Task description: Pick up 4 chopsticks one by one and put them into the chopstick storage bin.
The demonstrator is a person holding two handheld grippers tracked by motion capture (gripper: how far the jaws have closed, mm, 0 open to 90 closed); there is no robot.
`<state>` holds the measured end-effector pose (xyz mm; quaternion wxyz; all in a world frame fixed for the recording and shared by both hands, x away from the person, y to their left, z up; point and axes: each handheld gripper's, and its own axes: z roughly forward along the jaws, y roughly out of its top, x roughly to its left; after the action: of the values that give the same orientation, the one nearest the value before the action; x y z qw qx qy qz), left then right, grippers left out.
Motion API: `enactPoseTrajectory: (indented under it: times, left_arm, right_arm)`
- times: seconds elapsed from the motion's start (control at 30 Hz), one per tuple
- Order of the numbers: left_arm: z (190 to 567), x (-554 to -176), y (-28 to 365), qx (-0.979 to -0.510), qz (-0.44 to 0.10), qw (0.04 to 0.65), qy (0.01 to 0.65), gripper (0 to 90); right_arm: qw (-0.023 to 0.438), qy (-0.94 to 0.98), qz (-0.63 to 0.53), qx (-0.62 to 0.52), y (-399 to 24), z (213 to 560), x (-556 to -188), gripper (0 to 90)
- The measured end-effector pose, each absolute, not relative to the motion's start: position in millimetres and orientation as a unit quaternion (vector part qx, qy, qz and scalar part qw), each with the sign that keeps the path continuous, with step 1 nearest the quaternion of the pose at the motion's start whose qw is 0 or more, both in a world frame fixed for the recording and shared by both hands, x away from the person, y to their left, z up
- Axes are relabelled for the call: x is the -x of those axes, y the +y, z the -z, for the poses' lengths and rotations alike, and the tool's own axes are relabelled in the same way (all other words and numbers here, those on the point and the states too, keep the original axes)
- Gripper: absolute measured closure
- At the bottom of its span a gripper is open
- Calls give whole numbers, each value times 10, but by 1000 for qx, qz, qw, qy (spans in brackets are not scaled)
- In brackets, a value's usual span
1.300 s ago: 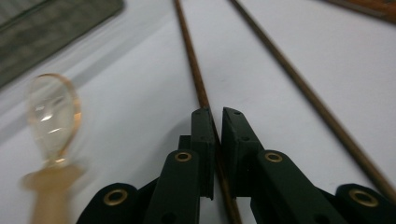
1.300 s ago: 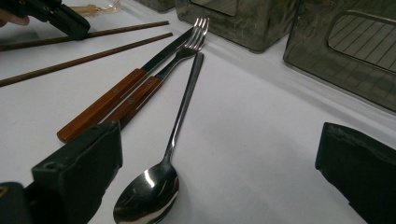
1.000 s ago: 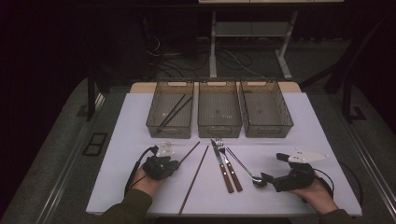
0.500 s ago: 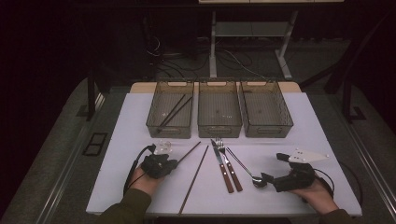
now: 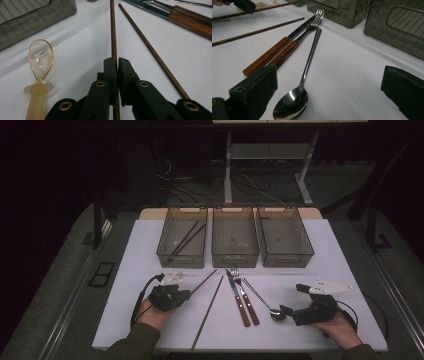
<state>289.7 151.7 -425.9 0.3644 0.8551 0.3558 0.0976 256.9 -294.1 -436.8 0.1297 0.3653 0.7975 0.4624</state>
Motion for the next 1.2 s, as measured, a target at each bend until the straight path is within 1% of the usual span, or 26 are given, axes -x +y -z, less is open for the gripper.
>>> enactPoseTrajectory:
  times: [0.33, 0.83, 1.2]
  left_arm:
    - [4175, -2883, 1539, -853, -82, 382, 345, 851]
    - [4016, -2897, 1618, -838, -86, 420, 338, 850]
    - [3939, -2955, 1662, -829, -96, 434, 338, 850]
  right_arm:
    - [129, 797, -463, -366, -2942, 4369, -2571, 8]
    - [129, 799, -462, -363, -2936, 4373, -2577, 8]
    - [128, 798, -462, -364, -2939, 4374, -2579, 8]
